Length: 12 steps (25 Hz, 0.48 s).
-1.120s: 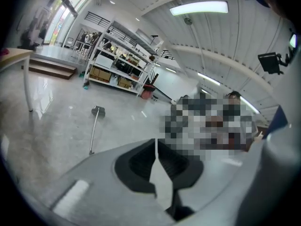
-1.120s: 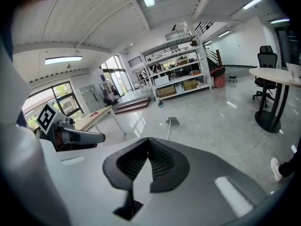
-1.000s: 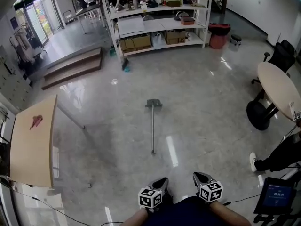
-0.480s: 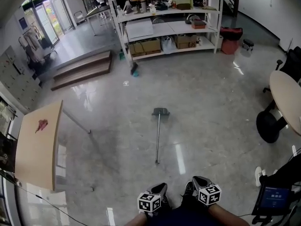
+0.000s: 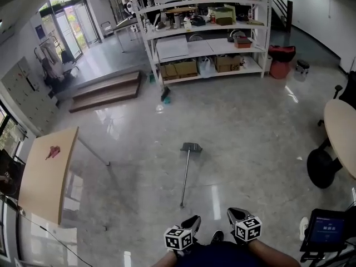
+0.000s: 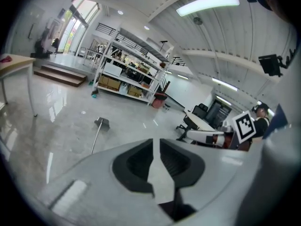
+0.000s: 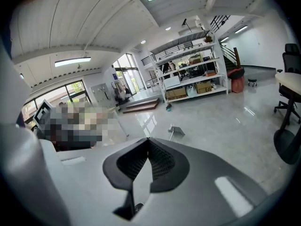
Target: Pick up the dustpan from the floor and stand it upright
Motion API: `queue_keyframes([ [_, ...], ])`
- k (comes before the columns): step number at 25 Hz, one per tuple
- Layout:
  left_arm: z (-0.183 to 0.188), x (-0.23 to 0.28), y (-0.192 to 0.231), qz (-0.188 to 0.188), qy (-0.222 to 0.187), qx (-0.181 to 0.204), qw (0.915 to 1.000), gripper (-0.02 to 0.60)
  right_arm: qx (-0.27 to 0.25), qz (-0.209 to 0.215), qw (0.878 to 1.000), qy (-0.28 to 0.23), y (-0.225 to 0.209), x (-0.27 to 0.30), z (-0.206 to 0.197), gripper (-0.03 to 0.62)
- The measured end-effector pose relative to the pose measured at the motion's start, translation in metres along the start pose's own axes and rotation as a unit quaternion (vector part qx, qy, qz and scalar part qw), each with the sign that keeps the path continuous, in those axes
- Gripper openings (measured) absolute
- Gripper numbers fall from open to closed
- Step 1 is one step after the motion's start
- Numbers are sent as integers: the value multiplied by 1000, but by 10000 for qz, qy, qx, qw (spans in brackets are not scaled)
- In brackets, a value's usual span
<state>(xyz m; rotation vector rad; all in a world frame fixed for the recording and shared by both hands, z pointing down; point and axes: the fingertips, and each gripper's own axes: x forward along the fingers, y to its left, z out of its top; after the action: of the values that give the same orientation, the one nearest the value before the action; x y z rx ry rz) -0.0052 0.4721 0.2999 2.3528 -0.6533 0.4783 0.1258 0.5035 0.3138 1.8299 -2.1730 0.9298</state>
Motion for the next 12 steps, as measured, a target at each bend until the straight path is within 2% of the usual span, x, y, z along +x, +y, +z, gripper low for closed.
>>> queue_keyframes([
  [5,1,10,9,247,-9,-333,9991,58,-29,70,9999,119,-23,0,5,11],
  [12,7,27,20,449,83,-474,9978,60,22,107,9999,95,-48,17,27,11],
])
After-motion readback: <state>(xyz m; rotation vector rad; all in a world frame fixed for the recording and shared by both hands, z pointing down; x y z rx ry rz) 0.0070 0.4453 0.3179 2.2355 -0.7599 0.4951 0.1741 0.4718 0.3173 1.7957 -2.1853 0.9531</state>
